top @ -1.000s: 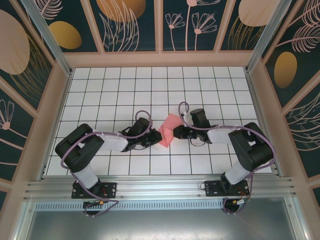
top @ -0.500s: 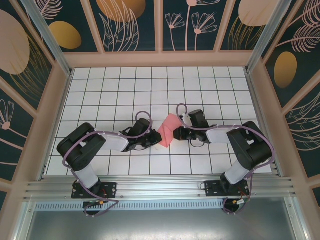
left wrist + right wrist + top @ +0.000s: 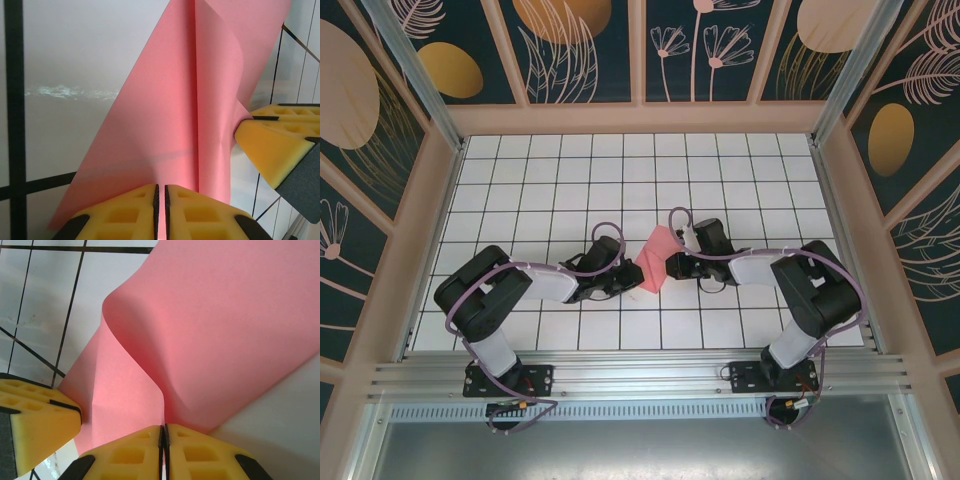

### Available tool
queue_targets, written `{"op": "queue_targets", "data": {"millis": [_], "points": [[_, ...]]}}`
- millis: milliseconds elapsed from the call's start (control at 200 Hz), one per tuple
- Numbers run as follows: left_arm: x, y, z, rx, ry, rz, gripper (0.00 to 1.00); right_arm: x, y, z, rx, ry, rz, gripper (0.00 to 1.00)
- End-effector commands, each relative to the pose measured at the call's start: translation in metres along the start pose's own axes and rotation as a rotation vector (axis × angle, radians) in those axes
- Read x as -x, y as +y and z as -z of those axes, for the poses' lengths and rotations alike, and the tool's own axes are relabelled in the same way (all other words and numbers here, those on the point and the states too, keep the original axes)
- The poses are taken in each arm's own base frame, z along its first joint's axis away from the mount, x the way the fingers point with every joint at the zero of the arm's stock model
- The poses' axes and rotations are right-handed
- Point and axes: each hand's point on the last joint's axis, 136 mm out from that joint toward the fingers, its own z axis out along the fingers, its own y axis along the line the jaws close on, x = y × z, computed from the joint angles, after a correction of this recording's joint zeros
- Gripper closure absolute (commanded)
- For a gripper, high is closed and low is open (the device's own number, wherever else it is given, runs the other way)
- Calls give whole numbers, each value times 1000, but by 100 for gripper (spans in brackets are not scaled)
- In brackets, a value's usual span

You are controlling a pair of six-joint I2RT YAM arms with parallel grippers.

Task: Fold a paper plane with a square sheet of paper (pick it up from the middle)
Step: Fold the triangle a second time at the center of the table.

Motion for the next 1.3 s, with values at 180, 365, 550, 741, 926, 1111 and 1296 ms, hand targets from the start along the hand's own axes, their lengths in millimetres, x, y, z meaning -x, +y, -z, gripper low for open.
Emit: {"op": "queue_targets", "data": {"millis": [180, 365, 550, 741, 926, 1111, 1296], "points": [[-7, 8, -6, 48, 33, -27, 84, -2, -2, -5, -20, 24, 20, 88], [4, -14, 0, 17, 8, -58, 81, 1, 1, -3, -16, 18, 21, 87], [9, -20, 0, 22, 0, -77, 81, 9, 8, 3, -9, 2, 32, 87], [4, -9, -4, 60, 20, -65, 85, 13, 9, 3, -9, 0, 44, 87], [-1, 7, -7, 105, 36, -56, 87, 13, 7, 0, -16, 8, 44, 87], [-4, 14, -8, 123, 43, -57, 87, 10, 2, -5, -35, 27, 52, 87], [-3, 14, -8, 124, 40, -59, 87, 5, -6, -10, -56, 47, 45, 87]]}}
